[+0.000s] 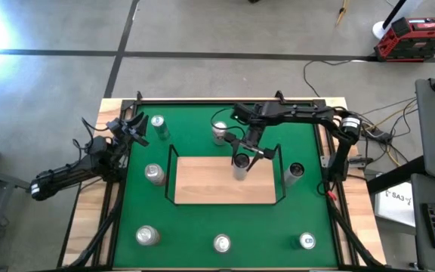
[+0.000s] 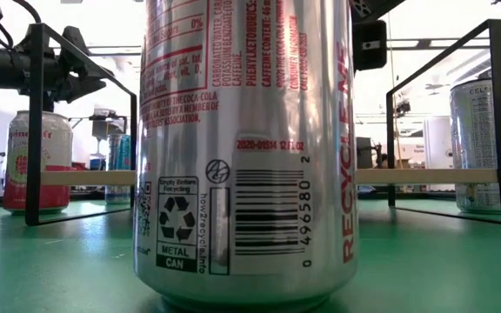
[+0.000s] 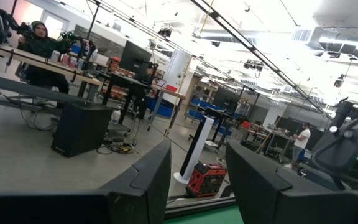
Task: Place canned beverage on shelf
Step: Put the top white-yellow soda can on the shelf
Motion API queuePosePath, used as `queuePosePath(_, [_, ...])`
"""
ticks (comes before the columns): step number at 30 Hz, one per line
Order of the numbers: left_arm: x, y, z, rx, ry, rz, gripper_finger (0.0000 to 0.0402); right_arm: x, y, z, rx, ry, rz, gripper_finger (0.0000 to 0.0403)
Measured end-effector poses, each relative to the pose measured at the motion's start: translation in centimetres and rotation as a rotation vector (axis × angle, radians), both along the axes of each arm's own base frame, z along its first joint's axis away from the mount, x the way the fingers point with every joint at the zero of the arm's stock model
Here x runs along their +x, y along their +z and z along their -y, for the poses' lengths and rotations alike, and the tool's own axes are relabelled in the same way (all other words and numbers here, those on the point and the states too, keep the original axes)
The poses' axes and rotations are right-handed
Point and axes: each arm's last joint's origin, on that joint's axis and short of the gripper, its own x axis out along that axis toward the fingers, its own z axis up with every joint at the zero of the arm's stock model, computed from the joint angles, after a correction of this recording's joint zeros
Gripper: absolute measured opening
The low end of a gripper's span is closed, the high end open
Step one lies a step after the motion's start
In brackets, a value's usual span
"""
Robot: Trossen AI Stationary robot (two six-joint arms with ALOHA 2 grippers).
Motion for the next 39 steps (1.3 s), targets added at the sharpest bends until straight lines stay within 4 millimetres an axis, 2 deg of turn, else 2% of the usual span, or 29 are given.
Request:
queuePosePath(5, [0.0,0.0,0.0,0.000,0.000,0.000,0.0137,0.8,-0.2,-0.2,-0.004,0.006,0.017,0.0261])
queuePosePath(14, [0.0,0.0,0.0,0.000,0.000,0.000,0.0137,2.0,-3.9,0.0,0.086,0.065,0.055,0.0261])
queuePosePath(21, [0.0,0.0,0.0,0.000,0.000,0.000,0.0137,2.2,-4.9,-0.1,0.077,0.068,0.045,0.0261])
queuePosePath(28, [0.0,0.0,0.0,0.000,0.000,0.000,0.0137,1.9,-5.5,-1.0,0.035,0.090,0.075,0.0261])
queuePosePath(39, [0.0,0.0,0.0,0.000,0.000,0.000,0.0137,0.7,-6.5,-1.9,0.092,0.119,0.062,0.0261])
